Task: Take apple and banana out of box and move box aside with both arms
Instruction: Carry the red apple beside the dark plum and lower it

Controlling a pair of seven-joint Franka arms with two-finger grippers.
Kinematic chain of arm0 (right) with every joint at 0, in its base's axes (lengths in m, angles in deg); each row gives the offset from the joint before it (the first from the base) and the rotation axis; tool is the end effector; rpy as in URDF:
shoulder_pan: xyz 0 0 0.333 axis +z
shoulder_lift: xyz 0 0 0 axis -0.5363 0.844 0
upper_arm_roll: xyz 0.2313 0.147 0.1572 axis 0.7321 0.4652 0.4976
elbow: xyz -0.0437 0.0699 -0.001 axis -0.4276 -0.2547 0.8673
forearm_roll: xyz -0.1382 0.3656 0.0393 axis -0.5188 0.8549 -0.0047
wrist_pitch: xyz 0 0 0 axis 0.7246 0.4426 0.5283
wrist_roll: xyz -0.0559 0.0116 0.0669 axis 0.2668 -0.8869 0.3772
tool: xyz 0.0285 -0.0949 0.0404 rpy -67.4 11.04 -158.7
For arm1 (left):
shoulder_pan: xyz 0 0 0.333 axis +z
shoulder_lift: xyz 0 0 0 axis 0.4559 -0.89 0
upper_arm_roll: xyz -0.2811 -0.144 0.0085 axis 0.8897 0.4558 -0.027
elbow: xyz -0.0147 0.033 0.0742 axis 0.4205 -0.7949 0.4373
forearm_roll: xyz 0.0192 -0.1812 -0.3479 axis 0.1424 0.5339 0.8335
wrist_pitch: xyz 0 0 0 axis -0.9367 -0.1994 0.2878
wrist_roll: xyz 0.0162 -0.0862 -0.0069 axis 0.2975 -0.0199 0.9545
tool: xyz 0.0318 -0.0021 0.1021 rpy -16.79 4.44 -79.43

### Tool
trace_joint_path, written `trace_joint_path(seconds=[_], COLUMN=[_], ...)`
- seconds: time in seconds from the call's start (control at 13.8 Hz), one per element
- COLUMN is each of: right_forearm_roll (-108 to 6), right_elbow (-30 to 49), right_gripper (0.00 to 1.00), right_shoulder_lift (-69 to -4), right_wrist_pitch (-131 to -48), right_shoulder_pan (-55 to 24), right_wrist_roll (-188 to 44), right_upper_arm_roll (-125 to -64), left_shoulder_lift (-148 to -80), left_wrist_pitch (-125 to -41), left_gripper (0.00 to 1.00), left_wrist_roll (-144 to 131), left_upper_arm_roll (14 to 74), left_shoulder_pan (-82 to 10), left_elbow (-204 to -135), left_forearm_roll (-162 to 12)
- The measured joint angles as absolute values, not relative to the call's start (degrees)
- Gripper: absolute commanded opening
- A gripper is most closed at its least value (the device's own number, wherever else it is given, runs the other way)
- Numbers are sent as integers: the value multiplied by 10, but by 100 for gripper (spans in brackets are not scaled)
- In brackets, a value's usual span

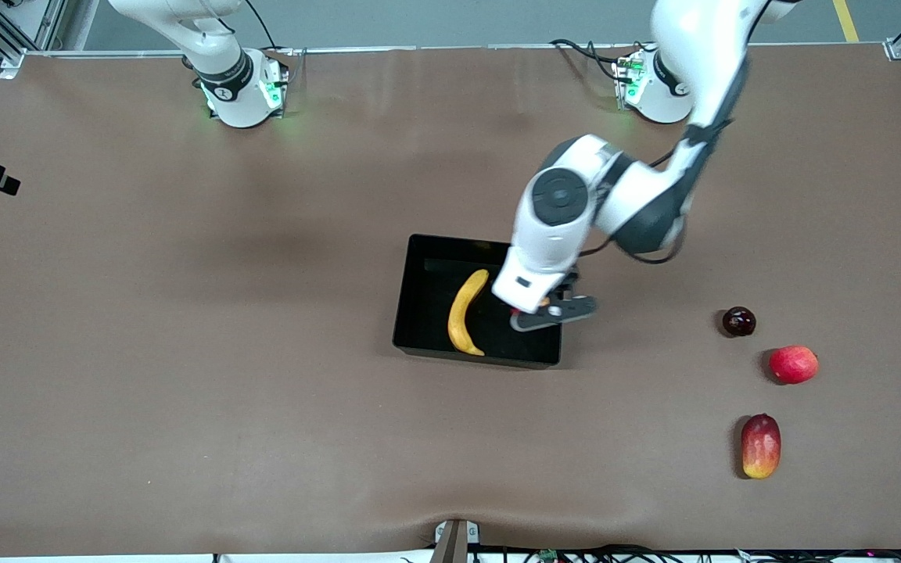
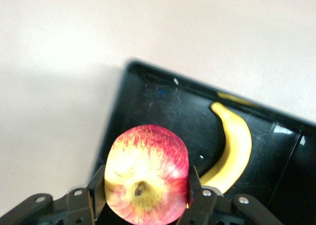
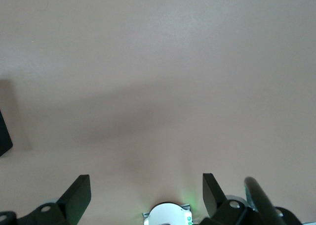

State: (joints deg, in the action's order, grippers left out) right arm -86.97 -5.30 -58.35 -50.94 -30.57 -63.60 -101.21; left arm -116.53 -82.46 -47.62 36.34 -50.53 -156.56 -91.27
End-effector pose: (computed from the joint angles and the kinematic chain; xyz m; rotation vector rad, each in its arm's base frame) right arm 0.5320 -0.0910 0.6392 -3.0919 0.3685 0.2323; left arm 0.5921 -0.3646 0.3857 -3.1222 -0.3267 -0.0802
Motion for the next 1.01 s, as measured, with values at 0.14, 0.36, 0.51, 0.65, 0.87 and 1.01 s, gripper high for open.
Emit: trace_joint_path(seconds=[0.14, 0.36, 0.51, 0.65, 0.87, 1.01], right_forearm_roll=[-870, -870, -870, -870, -870, -870], right_elbow=[-53, -53, -53, -53, -53, -53], right_gripper=[100, 100, 100, 100, 100, 100], right_shoulder_lift=[-584, -583, -583, -583, -583, -583], right_wrist_pitch=[-509, -509, -509, -509, -509, -509], right_shoulder_pan=[-306, -306, -306, -306, -306, -306], right_wrist_roll=[-636, -636, -636, -636, -636, -636], right_upper_arm_roll=[-1012, -1012, -1012, -1012, -1012, -1012], left_shoulder_lift=[-1145, -1142, -1150, -1164, -1188, -1201], left_wrist_pitch=[-817, -799, -795, -798, -824, -859], left_gripper=[0, 0, 0, 0, 0, 0], left_wrist_roll=[-404, -308, -268, -260, -259, -259], left_upper_arm_roll=[362, 361, 360, 357, 356, 355], left_shoulder_pan=[-454, -382, -354, -342, -328, -316], left_elbow=[-1566, -1571, -1589, -1615, -1650, -1667], left_forearm_roll=[-896, -887, -886, -899, -966, -977])
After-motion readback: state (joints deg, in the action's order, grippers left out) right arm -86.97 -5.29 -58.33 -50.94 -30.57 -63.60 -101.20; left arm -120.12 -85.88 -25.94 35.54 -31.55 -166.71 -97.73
